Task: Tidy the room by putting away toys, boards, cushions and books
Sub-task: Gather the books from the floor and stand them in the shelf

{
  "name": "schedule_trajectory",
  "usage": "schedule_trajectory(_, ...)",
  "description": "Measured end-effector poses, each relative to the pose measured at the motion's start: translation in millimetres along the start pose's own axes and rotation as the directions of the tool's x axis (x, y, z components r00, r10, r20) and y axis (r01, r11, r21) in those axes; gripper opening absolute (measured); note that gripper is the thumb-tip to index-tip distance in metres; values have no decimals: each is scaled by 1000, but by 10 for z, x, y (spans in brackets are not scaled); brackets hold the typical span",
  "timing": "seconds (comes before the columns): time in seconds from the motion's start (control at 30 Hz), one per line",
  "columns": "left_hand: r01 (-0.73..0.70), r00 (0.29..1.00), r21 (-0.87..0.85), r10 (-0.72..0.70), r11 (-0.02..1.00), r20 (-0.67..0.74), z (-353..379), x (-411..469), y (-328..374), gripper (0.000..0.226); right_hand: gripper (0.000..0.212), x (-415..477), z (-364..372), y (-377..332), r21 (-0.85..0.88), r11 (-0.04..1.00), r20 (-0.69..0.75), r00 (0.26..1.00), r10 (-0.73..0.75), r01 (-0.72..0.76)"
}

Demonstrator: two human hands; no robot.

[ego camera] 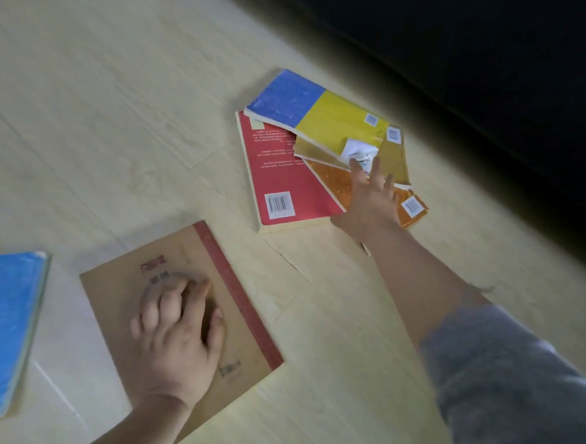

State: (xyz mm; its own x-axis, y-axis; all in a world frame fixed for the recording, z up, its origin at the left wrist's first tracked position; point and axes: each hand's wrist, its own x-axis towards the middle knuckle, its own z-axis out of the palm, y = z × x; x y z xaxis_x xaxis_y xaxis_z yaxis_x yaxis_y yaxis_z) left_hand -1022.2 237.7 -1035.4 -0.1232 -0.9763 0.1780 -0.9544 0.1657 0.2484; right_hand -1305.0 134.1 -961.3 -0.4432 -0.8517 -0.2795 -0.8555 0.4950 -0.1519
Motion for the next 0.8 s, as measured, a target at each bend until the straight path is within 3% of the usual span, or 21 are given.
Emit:
schedule_trajectory(0.1, -19, 1000, 7, 19, 1000, -11, 29, 36, -8, 51, 111, 129, 105, -2, -115, 993, 85, 995, 42, -32)
schedule_trajectory(0.27, -28, 999, -1, 28, 1000, -18, 54, 148, 20, 50, 107, 336, 211, -3, -212, 977, 67, 998, -15, 29)
schedule_trajectory(0.57, -38, 999, -11, 37, 999, -15, 61, 162, 2, 49, 91, 273, 47, 118, -268, 955, 63, 992, -111, 124)
schedule_trajectory(0.8, -62, 998, -35, 62, 997, -26, 80, 179, 3, 47, 92, -391, 164, 224, -243, 967, 69, 996, -60, 75)
